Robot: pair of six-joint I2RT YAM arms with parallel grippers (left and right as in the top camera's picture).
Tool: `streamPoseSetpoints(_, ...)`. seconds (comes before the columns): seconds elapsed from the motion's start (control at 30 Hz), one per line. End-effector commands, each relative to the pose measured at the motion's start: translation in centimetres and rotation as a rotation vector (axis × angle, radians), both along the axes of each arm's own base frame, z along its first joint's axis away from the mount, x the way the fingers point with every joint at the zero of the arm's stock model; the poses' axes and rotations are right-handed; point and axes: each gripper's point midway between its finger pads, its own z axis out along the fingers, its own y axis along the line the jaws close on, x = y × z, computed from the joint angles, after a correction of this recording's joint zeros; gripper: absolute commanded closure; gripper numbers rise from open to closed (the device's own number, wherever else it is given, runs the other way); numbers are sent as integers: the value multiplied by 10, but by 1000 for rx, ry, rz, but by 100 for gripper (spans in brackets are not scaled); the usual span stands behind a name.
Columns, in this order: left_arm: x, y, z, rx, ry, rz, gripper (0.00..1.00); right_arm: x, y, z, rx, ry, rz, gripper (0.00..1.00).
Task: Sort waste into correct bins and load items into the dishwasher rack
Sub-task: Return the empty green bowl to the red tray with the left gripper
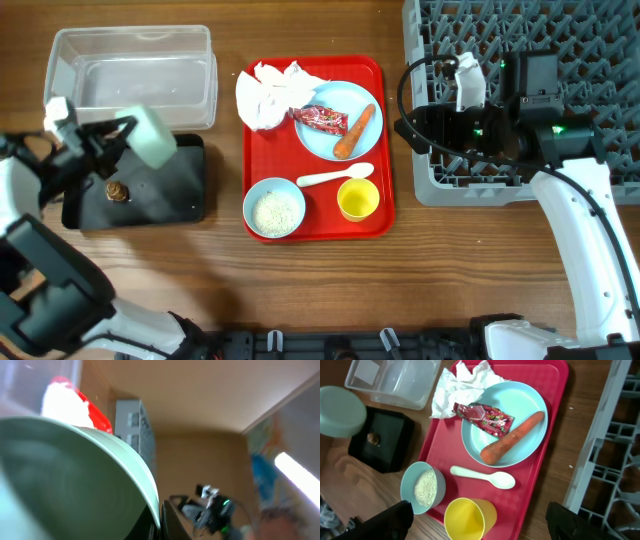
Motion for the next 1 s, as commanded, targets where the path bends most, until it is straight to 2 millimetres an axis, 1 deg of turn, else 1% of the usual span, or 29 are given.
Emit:
streamPoseSetpoints(0.0, 2, -49, 40, 278, -122, -116, 96, 5, -2, 4, -18, -12, -17, 12)
streamPoseSetpoints(0.03, 4, -65, 43, 347, -134, -144, 96, 5, -2, 4, -18, -14, -17, 11)
streamPoseSetpoints(0.07, 5, -74, 42, 398, -134, -157, 96, 6, -2, 4, -18, -16, -17, 11)
streamPoseSetpoints(0.1, 9, -86, 37, 495, -120, -168, 96, 7, -2, 5, -18, -20, -17, 11)
streamPoseSetpoints(0.13, 11, -93, 31, 563, -101, -170, 96, 7, -2, 5, -18, -21, -18, 11)
streamPoseSetpoints(0.17, 15, -101, 18, 685, -60, -166, 96, 7, -2, 5, -17, -25, -17, 11)
streamPoseSetpoints(0.3, 20, -130, -24, 1040, 24, -205, 96, 8, -2, 6, -17, -27, -17, 11)
streamPoseSetpoints(0.4, 21, -163, -47, 1200, 14, -274, 96, 8, -2, 6, -17, -28, -18, 11)
streamPoseSetpoints(0.47, 21, -186, -62, 1259, -7, -327, 96, 9, -2, 6, -16, -31, -18, 11)
streamPoseSetpoints(0.5, 22, -194, -68, 1280, -11, -345, 96, 9, -2, 6, -16, -32, -17, 11)
streamPoseSetpoints(0.53, 21, -204, -79, 1318, -12, -371, 96, 9, -2, 6, -16, -33, -17, 11)
streamPoseSetpoints(0.57, 21, -208, -86, 1345, -8, -382, 96, 9, -2, 6, -16, -33, -17, 11)
streamPoseSetpoints(0.6, 21, -212, -98, 1387, 6, -398, 96, 9, -2, 6, -16, -32, -17, 11)
streamPoseSetpoints(0.67, 20, -212, -115, 1439, 56, -393, 96, 9, -2, 6, -16, -30, -18, 11)
streamPoseSetpoints(0.73, 18, -214, -132, 1470, 95, -411, 96, 9, -2, 6, -16, -30, -17, 11)
streamPoseSetpoints(0.8, 15, -218, -145, 1477, 114, -442, 96, 9, -2, 6, -17, -32, -17, 11)
streamPoseSetpoints(0.9, 11, -224, -159, 1487, 128, -480, 96, 9, -2, 6, -17, -32, -18, 11)
streamPoseSetpoints(0.97, 10, -227, -163, 1489, 126, -491, 96, 9, -2, 6, -16, -33, -18, 11)
